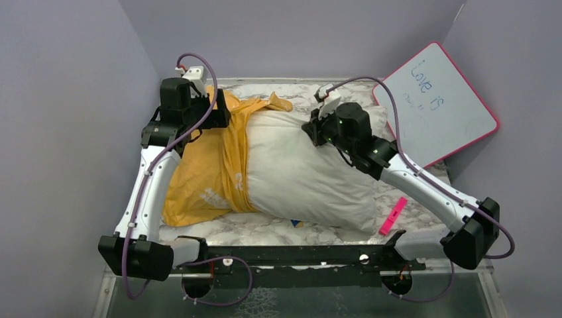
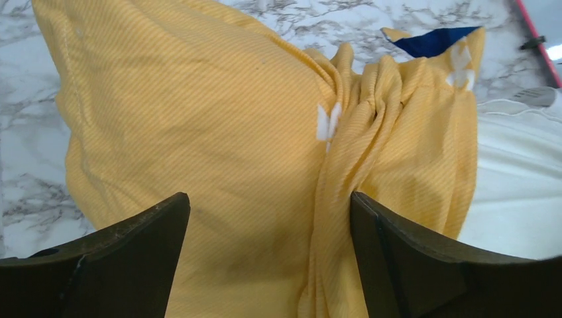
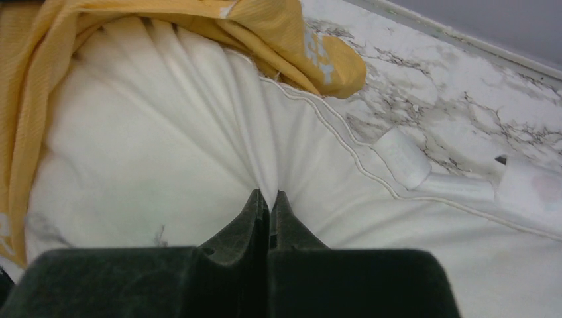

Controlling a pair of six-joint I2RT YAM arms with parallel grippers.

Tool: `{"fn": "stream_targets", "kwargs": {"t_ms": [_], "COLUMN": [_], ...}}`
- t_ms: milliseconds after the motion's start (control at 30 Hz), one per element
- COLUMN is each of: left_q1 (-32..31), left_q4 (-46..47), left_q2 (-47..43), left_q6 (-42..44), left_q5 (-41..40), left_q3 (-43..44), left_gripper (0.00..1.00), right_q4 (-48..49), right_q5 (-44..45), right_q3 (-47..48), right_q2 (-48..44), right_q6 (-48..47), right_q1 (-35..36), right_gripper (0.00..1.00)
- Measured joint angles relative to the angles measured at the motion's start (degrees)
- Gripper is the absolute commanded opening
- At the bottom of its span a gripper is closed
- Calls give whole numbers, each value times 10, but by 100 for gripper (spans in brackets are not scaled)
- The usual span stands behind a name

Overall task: Remove the pillowcase from the pillow
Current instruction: Remove the pillow from the pillowcase.

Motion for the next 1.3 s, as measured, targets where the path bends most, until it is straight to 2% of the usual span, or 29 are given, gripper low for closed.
{"fn": "stream_targets", "kwargs": {"t_ms": [133,300,600,667,767,833,967,1000,1200,1300], "left_q1": [2,-8,-134,-140,-139,-138,-137,-137,-132,-98], "left_q4": [4,14,17,16,8,-3,-34,-41,-52,-58], "left_q2": [-1,51,207,243,301,335,375,377,360,344], "left_q6": [15,33,88,96,106,112,125,129,141,116], "left_q5": [78,166,226,232,240,244,248,249,207,159], "left_q3": [19,88,213,233,263,283,293,293,285,282], "left_gripper": [92,96,97,97,86,67,6,0,0,0], "right_q4": [36,38,38,39,43,46,47,47,43,40], "right_q5": [-65,-109,-134,-136,-138,-140,-136,-132,-55,-21], "right_q3": [-56,-66,-72,-78,-88,-94,-98,-99,-101,-101], "right_q2": [-42,-52,-55,-64,-75,-80,-85,-86,-89,-89], "right_q6": [-27,-63,-90,-92,-92,-91,-91,-91,-65,-40], "right_q1": [-7,-9,-9,-9,-9,-9,-9,-9,-3,3], "right_gripper": [1,0,1,1,1,1,0,1,0,0]}}
